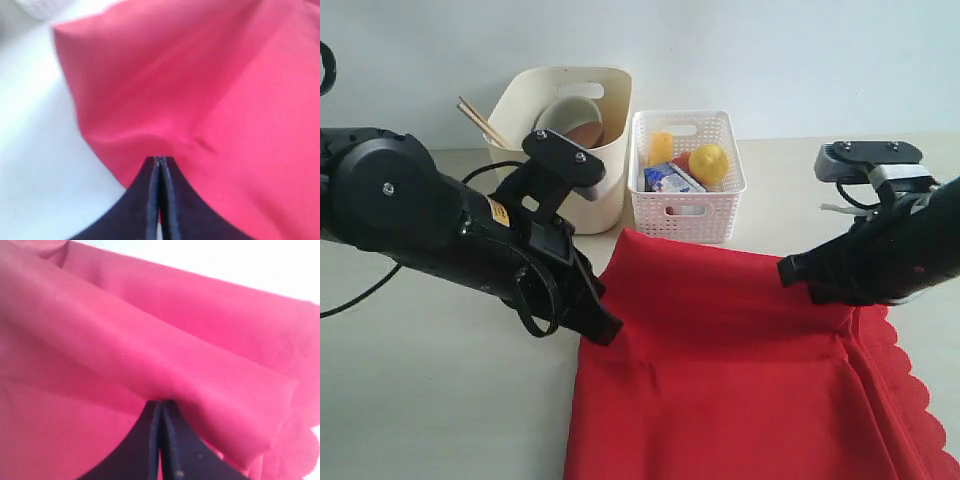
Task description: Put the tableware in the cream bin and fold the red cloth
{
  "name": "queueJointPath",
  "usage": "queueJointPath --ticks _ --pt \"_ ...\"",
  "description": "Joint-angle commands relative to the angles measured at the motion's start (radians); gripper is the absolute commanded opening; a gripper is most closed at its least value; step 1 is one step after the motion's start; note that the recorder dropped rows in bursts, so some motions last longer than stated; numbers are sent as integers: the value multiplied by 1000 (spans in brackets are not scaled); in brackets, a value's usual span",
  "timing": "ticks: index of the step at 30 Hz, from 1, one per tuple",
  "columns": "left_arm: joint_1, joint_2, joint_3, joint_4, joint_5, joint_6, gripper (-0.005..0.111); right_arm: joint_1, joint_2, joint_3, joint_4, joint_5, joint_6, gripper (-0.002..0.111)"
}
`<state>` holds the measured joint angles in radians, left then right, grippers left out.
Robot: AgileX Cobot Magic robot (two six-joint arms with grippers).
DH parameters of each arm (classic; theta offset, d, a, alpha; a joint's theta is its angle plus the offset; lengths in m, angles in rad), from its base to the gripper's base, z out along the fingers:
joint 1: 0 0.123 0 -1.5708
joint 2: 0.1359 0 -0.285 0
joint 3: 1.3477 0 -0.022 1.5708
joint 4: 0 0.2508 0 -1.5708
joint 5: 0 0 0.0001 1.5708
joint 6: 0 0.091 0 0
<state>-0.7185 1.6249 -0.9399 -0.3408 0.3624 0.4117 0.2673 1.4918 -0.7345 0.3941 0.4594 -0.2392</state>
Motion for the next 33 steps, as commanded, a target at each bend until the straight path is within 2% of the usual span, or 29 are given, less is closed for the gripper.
queueJointPath --ticks 1,4,8,13,24,28,33 --pt "25 26 -17 35 -37 35 0 -3 133 -103 -29 -29 6 0" --pt "25 78 -54 48 -37 40 0 -19 241 -171 -59 -61 36 0" --pt "25 194 -139 50 -37 53 0 -108 404 -242 -59 -70 36 0" --pt "25 295 -177 52 -52 59 0 -153 458 -243 -80 -66 36 0" --pt "106 411 -203 -10 -81 23 0 -153 307 -239 -80 139 36 0" --pt "126 401 -203 -16 -59 1 0 -153 198 -224 -80 177 55 0" --pt "129 309 -203 -16 20 1 0 -153 66 -194 -80 211 59 0"
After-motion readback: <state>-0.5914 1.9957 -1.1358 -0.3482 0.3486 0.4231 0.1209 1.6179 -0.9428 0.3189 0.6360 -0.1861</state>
